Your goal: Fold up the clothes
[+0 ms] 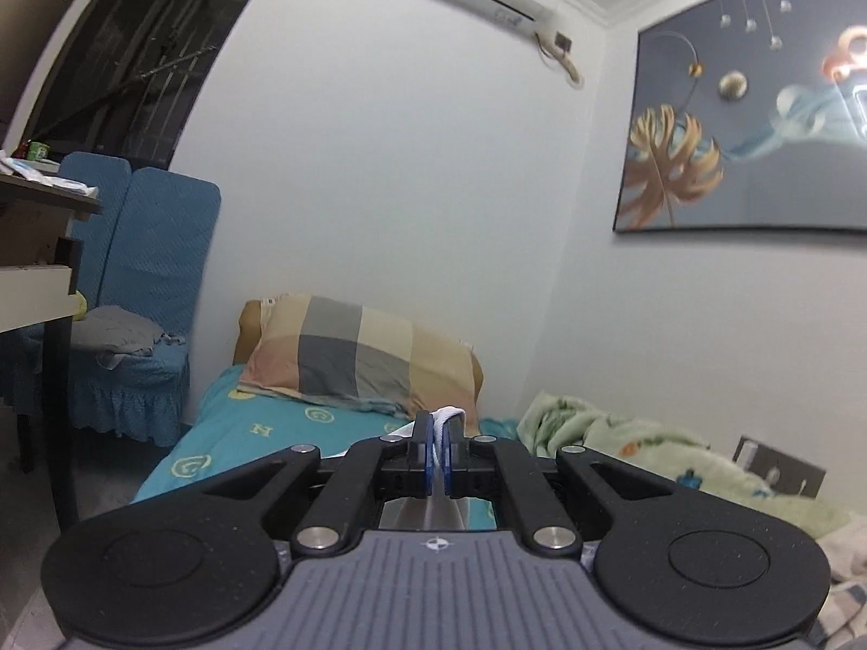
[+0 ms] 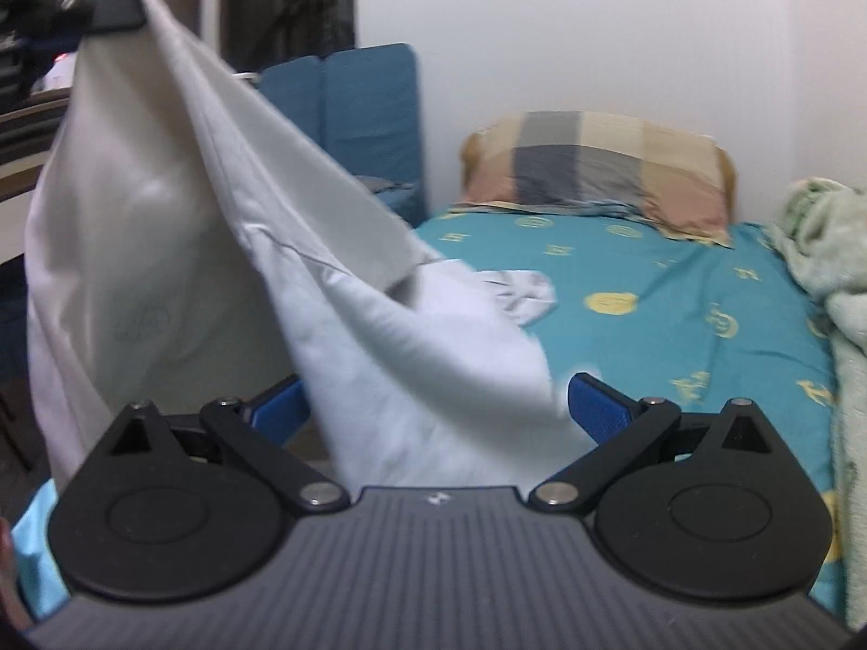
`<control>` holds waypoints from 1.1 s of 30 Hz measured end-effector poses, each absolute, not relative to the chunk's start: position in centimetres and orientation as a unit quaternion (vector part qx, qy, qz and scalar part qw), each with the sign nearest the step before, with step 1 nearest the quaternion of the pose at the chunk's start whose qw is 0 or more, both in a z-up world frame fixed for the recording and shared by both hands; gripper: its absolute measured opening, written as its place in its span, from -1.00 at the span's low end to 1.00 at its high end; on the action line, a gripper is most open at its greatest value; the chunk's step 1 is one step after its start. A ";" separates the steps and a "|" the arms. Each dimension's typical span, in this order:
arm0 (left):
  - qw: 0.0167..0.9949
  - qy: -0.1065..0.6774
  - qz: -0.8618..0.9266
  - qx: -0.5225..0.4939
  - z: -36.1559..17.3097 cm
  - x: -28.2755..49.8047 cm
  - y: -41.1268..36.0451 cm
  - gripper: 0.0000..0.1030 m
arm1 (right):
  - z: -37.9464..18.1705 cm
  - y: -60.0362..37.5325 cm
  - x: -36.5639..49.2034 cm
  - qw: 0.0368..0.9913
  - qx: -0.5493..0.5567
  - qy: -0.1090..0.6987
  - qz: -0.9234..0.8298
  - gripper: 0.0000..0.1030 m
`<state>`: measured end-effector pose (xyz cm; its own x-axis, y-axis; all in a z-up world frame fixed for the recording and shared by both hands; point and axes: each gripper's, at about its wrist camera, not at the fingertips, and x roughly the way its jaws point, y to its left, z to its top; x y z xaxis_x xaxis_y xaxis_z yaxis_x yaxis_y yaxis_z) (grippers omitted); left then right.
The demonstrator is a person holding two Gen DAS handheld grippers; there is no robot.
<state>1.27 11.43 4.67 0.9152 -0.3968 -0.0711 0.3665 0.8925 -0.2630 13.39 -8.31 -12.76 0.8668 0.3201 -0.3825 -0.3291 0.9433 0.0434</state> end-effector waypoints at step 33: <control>0.970 0.135 -0.125 -0.159 3.4 3.1 16.4 -0.56 | -5.6 -6.2 3.4 0.957 -0.065 0.015 0.281 -0.87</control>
